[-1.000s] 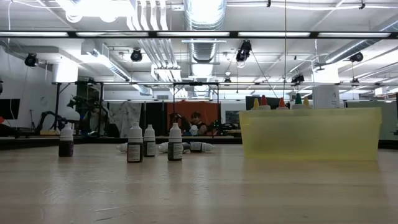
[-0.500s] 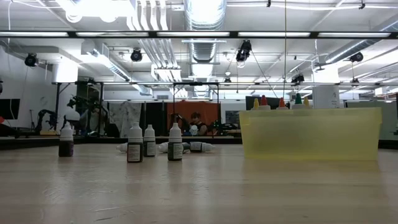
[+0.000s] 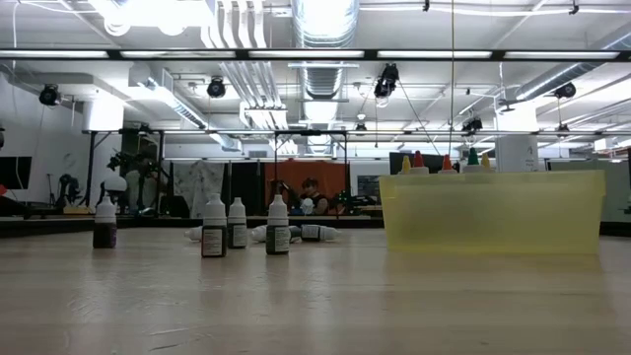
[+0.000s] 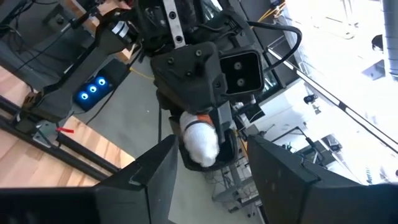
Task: Pick & Place food coloring
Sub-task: Put the small orange food coloring bottle into the yellow bin
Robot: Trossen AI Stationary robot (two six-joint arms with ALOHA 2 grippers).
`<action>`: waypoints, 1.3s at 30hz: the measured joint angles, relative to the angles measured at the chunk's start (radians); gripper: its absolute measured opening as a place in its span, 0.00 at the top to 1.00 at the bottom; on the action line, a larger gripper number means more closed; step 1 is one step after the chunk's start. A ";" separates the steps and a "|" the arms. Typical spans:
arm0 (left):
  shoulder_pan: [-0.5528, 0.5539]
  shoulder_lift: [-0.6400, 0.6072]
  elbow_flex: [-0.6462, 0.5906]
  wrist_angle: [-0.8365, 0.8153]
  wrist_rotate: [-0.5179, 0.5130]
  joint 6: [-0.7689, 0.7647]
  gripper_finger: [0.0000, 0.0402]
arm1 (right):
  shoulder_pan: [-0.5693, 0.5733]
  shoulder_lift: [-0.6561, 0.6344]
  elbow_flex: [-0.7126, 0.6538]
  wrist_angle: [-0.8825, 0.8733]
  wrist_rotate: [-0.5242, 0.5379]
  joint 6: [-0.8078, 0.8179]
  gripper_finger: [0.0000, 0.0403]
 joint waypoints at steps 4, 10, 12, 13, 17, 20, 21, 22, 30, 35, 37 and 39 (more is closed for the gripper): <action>0.000 0.002 0.000 -0.003 0.016 -0.006 0.86 | 0.000 0.000 0.000 0.003 0.000 0.000 0.54; 0.000 0.002 0.000 0.000 0.016 -0.006 0.86 | 0.000 0.000 0.000 0.002 -0.001 0.001 0.56; 0.000 0.002 0.000 0.000 0.016 -0.006 0.86 | 0.000 0.000 -0.001 0.002 -0.002 0.001 0.57; 0.000 0.002 0.000 0.000 0.016 -0.006 0.86 | 0.000 0.000 -0.002 0.003 -0.005 0.001 0.58; 0.001 0.005 0.000 0.000 0.016 -0.006 0.86 | 0.000 0.011 -0.003 0.000 -0.008 0.021 0.60; 0.001 0.006 0.000 0.000 0.016 -0.007 0.86 | 0.000 0.026 -0.003 0.004 -0.008 0.017 0.61; 0.001 0.006 0.000 0.000 0.016 -0.007 0.86 | 0.000 0.027 -0.003 0.004 -0.008 0.014 0.61; 0.001 0.006 0.000 -0.002 0.016 -0.007 0.86 | 0.000 0.028 -0.003 0.004 -0.008 0.012 0.62; 0.000 0.006 0.000 0.000 0.019 -0.008 0.86 | 0.000 0.030 -0.003 0.006 -0.008 0.017 0.65; 0.000 0.006 0.000 0.000 0.019 -0.008 0.86 | 0.000 0.030 -0.002 0.005 -0.003 0.019 0.68; 0.000 0.006 0.000 -0.001 0.019 -0.008 0.86 | 0.000 0.030 -0.001 0.005 -0.001 0.020 0.70; 0.000 0.006 0.000 -0.001 0.019 -0.008 0.86 | 0.000 0.030 -0.001 0.006 0.000 0.019 0.72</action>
